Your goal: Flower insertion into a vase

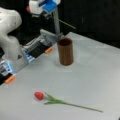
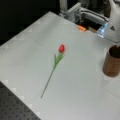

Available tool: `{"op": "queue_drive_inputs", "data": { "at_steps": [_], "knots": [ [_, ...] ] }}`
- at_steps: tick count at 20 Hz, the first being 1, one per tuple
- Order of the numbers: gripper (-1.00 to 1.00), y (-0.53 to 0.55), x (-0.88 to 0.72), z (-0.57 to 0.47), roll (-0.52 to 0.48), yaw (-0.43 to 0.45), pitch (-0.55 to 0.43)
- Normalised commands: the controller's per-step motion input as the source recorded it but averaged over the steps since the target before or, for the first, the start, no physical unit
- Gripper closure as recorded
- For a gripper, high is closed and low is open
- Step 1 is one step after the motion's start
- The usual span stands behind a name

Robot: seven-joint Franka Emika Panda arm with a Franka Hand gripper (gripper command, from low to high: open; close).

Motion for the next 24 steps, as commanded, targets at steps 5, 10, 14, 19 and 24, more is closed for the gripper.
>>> {"op": "queue_drive_inputs", "data": {
  "at_steps": [5, 10, 14, 19, 24],
  "knots": [
    [1.00, 0.08, -0.26, -0.10, 0.074, -0.100, 0.042],
    [1.00, 0.03, -0.33, -0.07, 0.095, -0.067, 0.023],
    [1.00, 0.04, -0.36, -0.03, 0.072, -0.037, 0.059],
    [1.00, 0.06, -0.28, 0.00, 0.001, -0.047, 0.283],
    [1.00, 0.11, -0.02, 0.07, -0.048, -0.045, 0.472]
  ]
}}
